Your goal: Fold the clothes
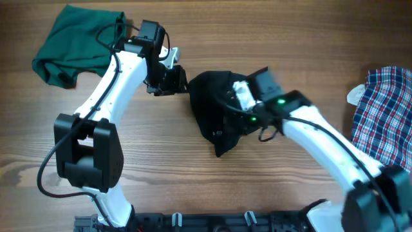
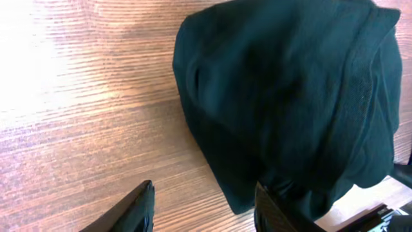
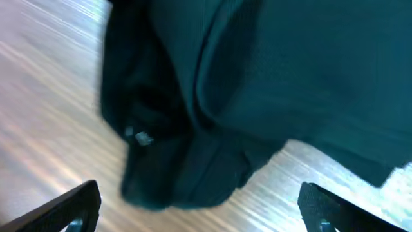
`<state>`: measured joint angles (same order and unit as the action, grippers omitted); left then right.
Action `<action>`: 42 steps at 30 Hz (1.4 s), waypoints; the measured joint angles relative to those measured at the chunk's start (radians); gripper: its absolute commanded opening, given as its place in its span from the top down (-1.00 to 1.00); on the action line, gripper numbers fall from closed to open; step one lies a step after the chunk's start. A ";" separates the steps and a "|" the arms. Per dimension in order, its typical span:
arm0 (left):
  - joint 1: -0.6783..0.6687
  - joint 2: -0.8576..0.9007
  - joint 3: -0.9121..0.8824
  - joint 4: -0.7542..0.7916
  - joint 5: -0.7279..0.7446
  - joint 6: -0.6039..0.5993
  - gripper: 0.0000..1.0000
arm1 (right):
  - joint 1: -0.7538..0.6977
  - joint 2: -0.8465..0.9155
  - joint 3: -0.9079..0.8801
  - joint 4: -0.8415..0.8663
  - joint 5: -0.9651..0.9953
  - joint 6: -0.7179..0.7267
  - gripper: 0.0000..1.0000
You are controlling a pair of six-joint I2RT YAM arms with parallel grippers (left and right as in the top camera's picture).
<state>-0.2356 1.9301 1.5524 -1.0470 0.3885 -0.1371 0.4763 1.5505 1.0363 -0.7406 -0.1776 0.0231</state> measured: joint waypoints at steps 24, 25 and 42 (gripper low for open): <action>0.000 0.000 0.000 -0.016 -0.032 -0.003 0.26 | 0.012 0.161 -0.001 0.375 0.356 0.009 0.47; 0.000 0.000 0.000 -0.023 -0.032 -0.004 0.34 | 0.012 0.161 -0.001 0.378 0.371 0.021 0.46; -0.085 0.000 -0.001 -0.064 -0.037 0.028 0.91 | -0.197 0.107 0.454 0.072 0.380 0.169 0.22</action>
<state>-0.3210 1.9301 1.5517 -1.1110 0.3511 -0.1093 0.2790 1.6577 1.4899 -0.6689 0.2020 0.1921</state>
